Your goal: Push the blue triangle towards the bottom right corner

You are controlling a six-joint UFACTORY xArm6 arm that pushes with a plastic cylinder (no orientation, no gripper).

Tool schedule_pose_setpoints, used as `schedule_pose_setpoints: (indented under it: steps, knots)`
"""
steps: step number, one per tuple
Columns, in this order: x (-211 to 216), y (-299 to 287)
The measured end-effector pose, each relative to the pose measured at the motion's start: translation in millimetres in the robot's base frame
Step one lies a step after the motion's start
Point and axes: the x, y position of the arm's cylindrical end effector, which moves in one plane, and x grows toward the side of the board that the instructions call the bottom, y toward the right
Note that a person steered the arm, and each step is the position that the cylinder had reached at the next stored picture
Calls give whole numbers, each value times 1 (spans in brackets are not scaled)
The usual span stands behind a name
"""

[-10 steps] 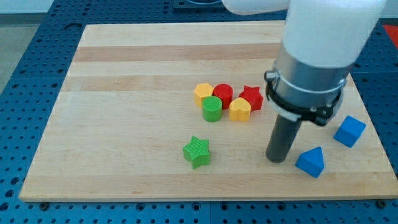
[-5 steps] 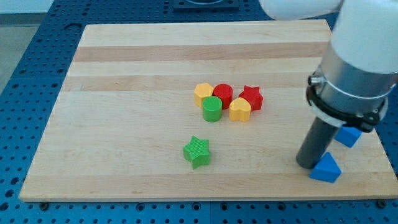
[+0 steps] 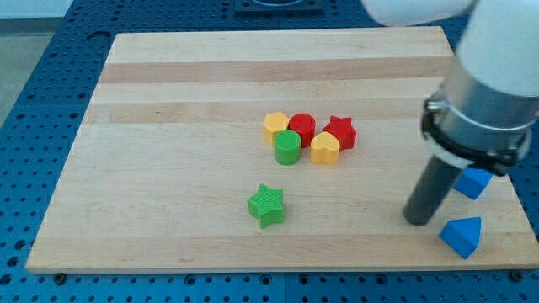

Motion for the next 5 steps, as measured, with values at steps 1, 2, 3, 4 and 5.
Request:
schedule_pose_setpoints:
  steps: [1,2,3,4,5]
  knots:
    - [15,-11]
    - [29,-11]
    - [31,4]
    - [30,26]
    - [30,52]
